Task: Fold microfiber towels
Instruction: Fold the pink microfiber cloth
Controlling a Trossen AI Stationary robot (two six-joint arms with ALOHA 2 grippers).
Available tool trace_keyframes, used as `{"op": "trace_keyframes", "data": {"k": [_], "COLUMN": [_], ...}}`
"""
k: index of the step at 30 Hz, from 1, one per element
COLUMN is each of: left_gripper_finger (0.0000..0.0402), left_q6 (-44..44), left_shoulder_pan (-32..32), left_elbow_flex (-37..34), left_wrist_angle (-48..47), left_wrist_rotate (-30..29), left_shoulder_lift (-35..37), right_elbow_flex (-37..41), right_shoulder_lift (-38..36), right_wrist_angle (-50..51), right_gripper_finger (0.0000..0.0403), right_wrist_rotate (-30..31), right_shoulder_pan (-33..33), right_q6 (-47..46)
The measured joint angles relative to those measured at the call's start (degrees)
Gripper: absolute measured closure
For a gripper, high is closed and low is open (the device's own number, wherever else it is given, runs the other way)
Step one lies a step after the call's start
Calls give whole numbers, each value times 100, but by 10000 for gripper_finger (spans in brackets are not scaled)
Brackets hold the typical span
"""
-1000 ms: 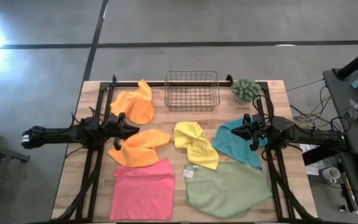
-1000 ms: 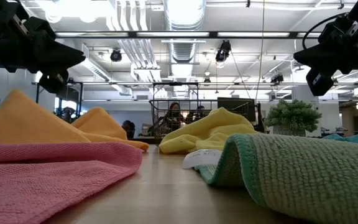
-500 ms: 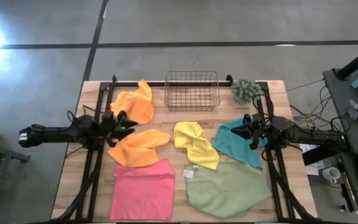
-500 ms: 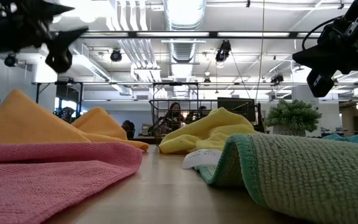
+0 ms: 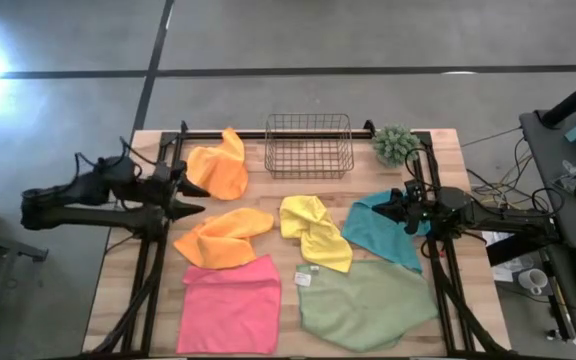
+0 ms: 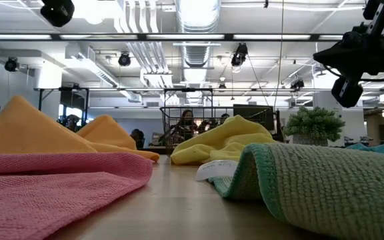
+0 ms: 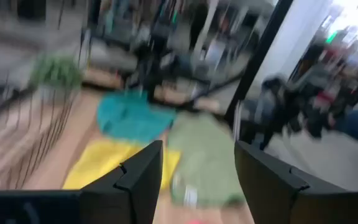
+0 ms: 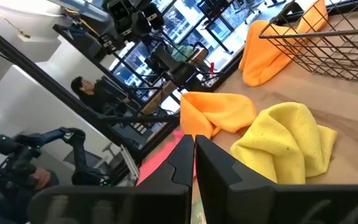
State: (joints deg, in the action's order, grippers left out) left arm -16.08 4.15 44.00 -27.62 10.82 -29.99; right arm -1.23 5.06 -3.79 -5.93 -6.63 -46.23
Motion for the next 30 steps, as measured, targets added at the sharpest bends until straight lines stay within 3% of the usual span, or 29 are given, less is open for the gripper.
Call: {"op": "trace_keyframes", "data": {"k": [5, 9, 13, 19, 30], "left_gripper_finger": [217, 217, 217, 217, 217], "left_q6": [-147, -498, -915, -1796, -3478], "left_shoulder_pan": [-366, -937, -1754, -3053, -4712], "left_elbow_flex": [811, 1111, 1192, 1039, 1303], "left_wrist_angle": [-1450, -1930, -1944, -2282, -2189], "left_wrist_rotate": [-20, -21, -37, -110, -431], "left_shoulder_lift": [-658, -1177, -1651, -2548, -3799], "right_elbow_flex": [-1, -2, -2, -2, -2], "right_shoulder_lift": [0, 0, 0, 0, 0], "right_wrist_angle": [7, 7, 7, 11, 11], "right_gripper_finger": [394, 394, 394, 394, 394], "right_wrist_rotate": [-1, -1, -1, -1, 2], "right_shoulder_pan": [0, 0, 0, 0, 0], "right_q6": [-39, -38, -90, -1072, -921]}}
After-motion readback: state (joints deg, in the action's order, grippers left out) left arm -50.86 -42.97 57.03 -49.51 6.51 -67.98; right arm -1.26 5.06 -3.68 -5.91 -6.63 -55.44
